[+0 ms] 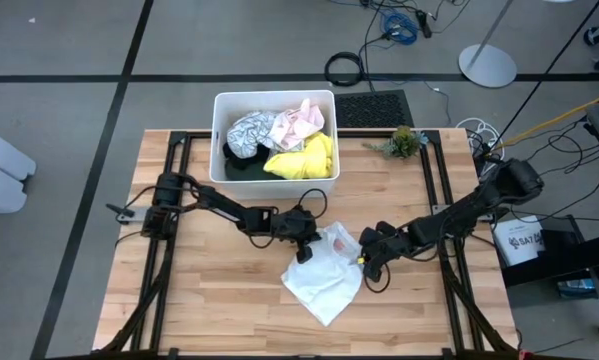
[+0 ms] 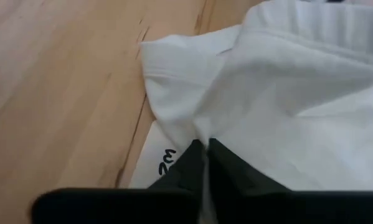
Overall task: Fold laundry
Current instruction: Fold the white underwear
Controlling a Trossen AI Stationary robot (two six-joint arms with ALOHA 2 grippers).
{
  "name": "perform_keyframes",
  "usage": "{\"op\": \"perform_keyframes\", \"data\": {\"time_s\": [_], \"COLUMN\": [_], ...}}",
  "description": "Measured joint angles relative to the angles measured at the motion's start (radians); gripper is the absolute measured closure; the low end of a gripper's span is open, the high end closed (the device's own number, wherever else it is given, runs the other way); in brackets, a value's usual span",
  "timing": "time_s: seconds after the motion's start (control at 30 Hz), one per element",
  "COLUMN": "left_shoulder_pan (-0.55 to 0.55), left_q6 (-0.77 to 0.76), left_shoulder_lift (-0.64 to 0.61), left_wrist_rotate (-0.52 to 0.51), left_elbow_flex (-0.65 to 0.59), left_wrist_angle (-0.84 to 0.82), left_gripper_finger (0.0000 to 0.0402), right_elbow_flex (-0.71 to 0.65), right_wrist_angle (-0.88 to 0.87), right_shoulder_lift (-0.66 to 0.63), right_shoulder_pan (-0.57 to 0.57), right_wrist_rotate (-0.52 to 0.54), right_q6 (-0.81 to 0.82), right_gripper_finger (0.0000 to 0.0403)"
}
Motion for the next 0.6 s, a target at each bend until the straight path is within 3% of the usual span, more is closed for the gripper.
{"op": "perform_keyframes", "data": {"time_s": [0.13, 0.3, 0.47, 0.6], "left_shoulder_pan": [-0.001, -0.003, -0.024, -0.043], "left_q6": [0.001, 0.022, 0.054, 0.053], "left_shoulder_lift": [-0.004, -0.073, -0.211, -0.298], "left_wrist_rotate": [-0.008, -0.019, -0.134, -0.196], "left_elbow_flex": [0.000, -0.006, -0.004, -0.005], "left_wrist_angle": [-0.001, -0.074, -0.231, -0.303], "left_gripper_finger": [0.0391, 0.0397, 0.0398, 0.0398], "right_elbow_flex": [0.000, 0.022, 0.068, 0.098], "right_wrist_angle": [0.007, -0.027, -0.125, -0.107], "right_shoulder_lift": [0.000, -0.063, -0.155, -0.213], "right_shoulder_pan": [0.000, -0.001, -0.001, -0.001], "right_wrist_rotate": [-0.003, 0.000, 0.074, 0.110], "right_q6": [-0.042, -0.070, -0.107, -0.167], "right_gripper_finger": [0.0385, 0.0397, 0.0401, 0.0401]}}
